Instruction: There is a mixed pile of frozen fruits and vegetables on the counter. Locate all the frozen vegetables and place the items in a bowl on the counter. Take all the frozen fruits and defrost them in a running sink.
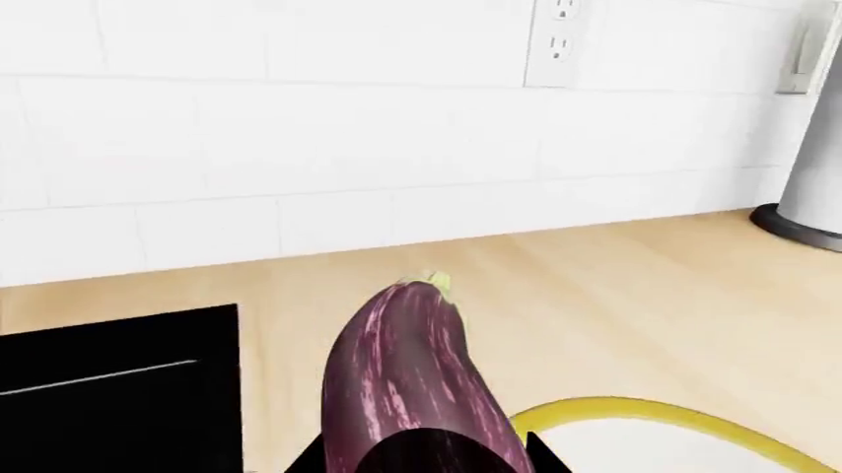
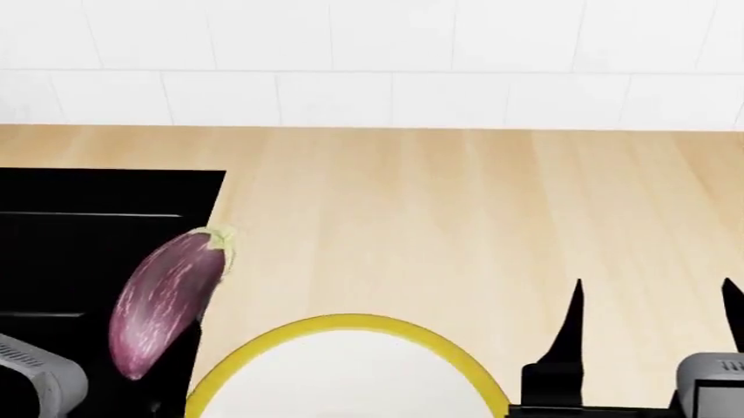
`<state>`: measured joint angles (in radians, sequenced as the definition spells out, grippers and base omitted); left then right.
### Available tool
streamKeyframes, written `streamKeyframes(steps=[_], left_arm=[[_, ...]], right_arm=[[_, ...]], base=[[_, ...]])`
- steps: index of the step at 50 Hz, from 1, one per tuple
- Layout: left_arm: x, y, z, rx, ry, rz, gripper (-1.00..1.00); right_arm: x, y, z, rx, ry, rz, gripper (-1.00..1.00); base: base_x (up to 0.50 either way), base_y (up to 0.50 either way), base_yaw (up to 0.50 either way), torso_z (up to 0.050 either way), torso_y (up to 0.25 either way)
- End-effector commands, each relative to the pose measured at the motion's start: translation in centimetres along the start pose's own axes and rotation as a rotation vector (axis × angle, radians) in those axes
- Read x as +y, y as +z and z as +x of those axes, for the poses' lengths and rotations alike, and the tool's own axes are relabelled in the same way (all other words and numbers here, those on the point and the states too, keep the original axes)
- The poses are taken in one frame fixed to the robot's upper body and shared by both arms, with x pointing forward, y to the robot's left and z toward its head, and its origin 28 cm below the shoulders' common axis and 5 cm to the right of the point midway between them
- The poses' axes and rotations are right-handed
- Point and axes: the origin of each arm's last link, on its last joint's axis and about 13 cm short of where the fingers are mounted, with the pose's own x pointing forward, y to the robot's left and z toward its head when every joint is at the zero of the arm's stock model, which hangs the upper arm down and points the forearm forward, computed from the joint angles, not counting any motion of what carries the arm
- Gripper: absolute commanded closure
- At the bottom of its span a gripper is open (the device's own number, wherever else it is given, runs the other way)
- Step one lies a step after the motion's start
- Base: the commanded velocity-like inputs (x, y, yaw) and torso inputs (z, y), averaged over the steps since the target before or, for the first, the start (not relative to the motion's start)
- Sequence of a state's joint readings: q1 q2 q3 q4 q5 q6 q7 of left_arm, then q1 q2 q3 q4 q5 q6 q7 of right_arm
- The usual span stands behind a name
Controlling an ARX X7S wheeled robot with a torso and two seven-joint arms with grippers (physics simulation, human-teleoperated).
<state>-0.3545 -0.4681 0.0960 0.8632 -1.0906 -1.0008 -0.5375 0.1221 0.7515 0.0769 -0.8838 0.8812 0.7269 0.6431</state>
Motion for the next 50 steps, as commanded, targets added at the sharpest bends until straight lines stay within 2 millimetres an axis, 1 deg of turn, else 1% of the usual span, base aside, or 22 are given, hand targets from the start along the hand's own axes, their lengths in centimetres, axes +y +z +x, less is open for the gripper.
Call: streamKeyframes(steps=[1, 9, 10, 18, 22, 24, 25, 28, 38, 46, 47, 49, 50], left_arm=[[-3.0, 0.1, 0.4, 0.014, -0.167, -0.012, 1.0], [-4.4, -0.6, 0.1, 0.05, -0.248, -0.017, 1.0], [-4.5, -0.6, 0.0, 0.066, -0.283, -0.05, 1.0], [-4.8, -1.7, 0.5, 0.105, -0.296, -0.043, 1.0], [-5.3, -1.9, 0.7, 0.122, -0.317, -0.036, 1.0], [-5.4, -2.6, 0.7, 0.138, -0.325, -0.034, 1.0], [-5.5, -2.5, 1.0, 0.14, -0.326, -0.033, 1.0], [-5.6, -3.2, 1.2, 0.162, -0.333, -0.033, 1.0], [-5.5, -4.5, 1.5, 0.199, -0.319, -0.022, 1.0], [-5.4, -4.1, 1.4, 0.184, -0.31, -0.009, 1.0], [-5.4, -4.0, 1.2, 0.175, -0.304, 0.001, -1.0], [-5.4, -3.8, 1.1, 0.153, -0.281, 0.046, -1.0], [-5.4, -3.6, 1.2, 0.143, -0.262, 0.034, -1.0]], right_arm=[[-0.2, 0.0, 0.0, 0.001, -0.007, 0.001, -1.0], [-0.2, -0.2, 0.0, 0.011, -0.004, -0.003, -1.0], [-0.2, -0.2, 0.0, 0.012, -0.002, -0.003, -1.0], [-0.1, -0.5, 0.1, 0.024, 0.003, -0.01, -1.0], [0.0, -0.5, 0.1, 0.025, 0.005, -0.012, -1.0], [-0.1, -0.4, 0.0, 0.023, 0.003, -0.011, -1.0], [-0.1, -0.4, 0.0, 0.023, 0.002, -0.011, -1.0], [-0.2, -0.5, 0.0, 0.023, -0.002, -0.011, -1.0], [-0.2, -0.5, 0.1, 0.023, 0.0, -0.011, -1.0], [-0.1, -0.6, 0.1, 0.026, 0.002, -0.01, -1.0], [-0.1, -0.6, 0.1, 0.027, 0.003, -0.011, -1.0], [0.0, -0.6, 0.1, 0.028, 0.006, -0.012, -1.0], [0.0, -0.7, 0.1, 0.03, 0.007, -0.012, -1.0]], base=[[0.0, 0.0, 0.0, 0.0, 0.0], [0.0, 0.0, 0.0, 0.0, 0.0], [0.0, 0.0, 0.0, 0.0, 0.0], [0.0, 0.0, 0.0, 0.0, 0.0], [0.0, 0.0, 0.0, 0.0, 0.0], [0.0, 0.0, 0.0, 0.0, 0.0], [0.0, 0.0, 0.0, 0.0, 0.0], [0.0, 0.0, 0.0, 0.0, 0.0], [0.0, 0.0, 0.0, 0.0, 0.0], [0.0, 0.0, 0.0, 0.0, 0.001], [0.0, 0.0, 0.0, 0.0, 0.0], [0.0, 0.0, 0.0, 0.0, 0.0], [0.0, 0.0, 0.0, 0.0, 0.0]])
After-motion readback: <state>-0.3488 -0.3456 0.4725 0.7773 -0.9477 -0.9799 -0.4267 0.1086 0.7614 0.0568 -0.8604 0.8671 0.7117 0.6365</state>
